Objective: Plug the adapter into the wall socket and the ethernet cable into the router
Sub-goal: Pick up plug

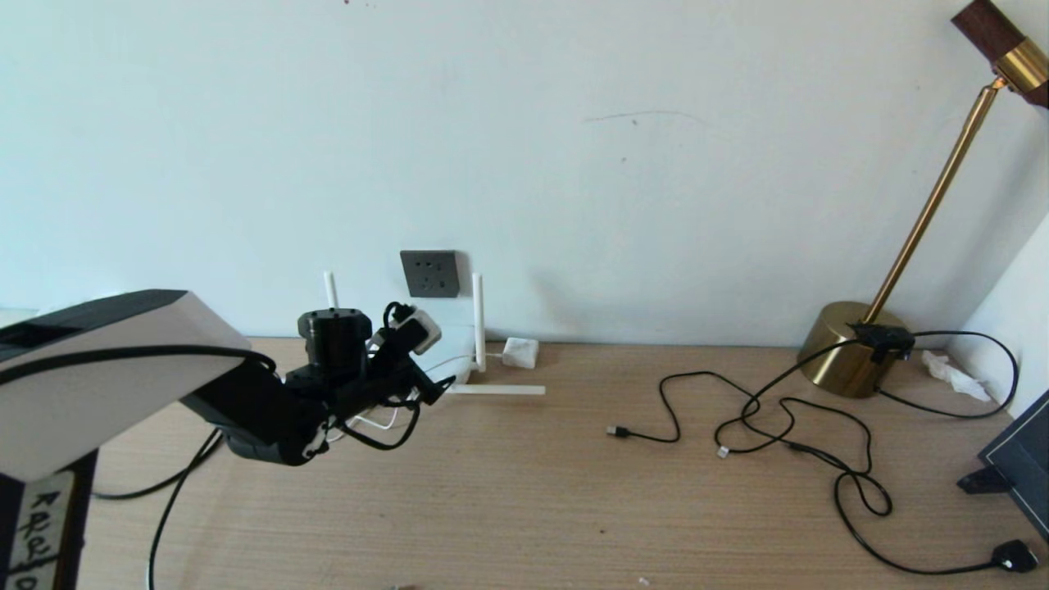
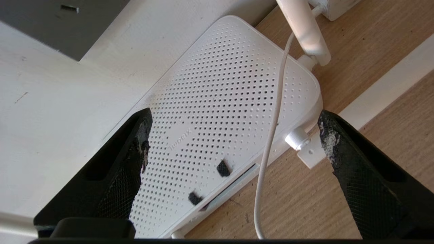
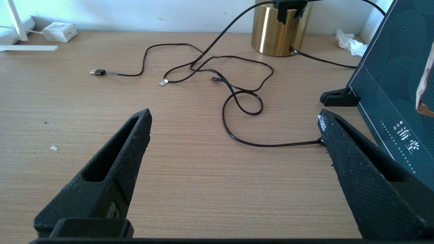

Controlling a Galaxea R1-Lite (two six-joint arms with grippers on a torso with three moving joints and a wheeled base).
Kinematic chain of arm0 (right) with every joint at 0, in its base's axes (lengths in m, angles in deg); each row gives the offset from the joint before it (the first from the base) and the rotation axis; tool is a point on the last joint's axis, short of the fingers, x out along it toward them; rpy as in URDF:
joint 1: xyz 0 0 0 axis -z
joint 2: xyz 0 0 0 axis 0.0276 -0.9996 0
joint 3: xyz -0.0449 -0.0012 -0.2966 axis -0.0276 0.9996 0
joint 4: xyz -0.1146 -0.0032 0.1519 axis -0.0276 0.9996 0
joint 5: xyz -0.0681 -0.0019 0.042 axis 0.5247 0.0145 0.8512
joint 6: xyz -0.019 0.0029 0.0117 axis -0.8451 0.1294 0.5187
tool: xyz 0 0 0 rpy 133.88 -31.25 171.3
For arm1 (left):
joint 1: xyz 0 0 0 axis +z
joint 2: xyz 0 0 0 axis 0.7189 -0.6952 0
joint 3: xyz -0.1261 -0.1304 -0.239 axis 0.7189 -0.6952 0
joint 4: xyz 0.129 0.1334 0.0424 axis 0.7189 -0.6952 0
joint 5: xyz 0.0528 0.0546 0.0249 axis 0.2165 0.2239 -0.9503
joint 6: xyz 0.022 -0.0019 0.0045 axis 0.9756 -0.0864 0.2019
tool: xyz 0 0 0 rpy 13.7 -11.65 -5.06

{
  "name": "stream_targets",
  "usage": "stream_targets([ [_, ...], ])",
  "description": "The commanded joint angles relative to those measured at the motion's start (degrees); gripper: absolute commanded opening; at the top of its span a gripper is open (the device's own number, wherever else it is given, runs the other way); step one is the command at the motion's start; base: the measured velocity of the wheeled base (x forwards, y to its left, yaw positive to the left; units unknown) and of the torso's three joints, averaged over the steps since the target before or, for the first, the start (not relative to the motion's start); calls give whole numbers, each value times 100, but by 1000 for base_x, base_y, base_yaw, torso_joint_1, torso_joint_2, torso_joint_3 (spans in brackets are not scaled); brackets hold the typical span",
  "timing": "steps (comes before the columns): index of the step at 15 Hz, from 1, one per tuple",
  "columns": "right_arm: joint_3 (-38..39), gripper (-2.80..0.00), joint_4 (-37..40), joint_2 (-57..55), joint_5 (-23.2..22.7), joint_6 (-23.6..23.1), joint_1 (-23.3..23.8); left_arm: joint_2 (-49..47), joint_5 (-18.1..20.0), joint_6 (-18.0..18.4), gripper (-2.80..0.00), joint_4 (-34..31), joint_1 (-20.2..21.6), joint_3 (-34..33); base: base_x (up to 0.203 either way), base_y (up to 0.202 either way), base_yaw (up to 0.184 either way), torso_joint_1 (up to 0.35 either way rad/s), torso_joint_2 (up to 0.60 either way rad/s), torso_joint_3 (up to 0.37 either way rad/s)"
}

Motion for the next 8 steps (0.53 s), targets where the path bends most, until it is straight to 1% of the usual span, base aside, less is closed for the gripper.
stream_targets([
  [1, 0, 0, -3, -8, 0, 0, 2, -143, 3, 22, 0, 27, -4, 92, 0, 0, 0, 0, 0, 0],
  [4, 0, 0, 0, 0, 0, 0, 2, -350, -53, 54, 0, 13, -4, 476, 0, 0, 0, 0, 0, 0],
  [7, 0, 0, -4, -1, 0, 0, 2, -436, -68, 57, 0, -44, -4, 525, 0, 0, 0, 0, 0, 0],
  [8, 0, 0, -4, -9, 0, 0, 2, -457, -68, 57, -280, -43, -4, 536, 0, 0, 0, 0, 0, 0],
])
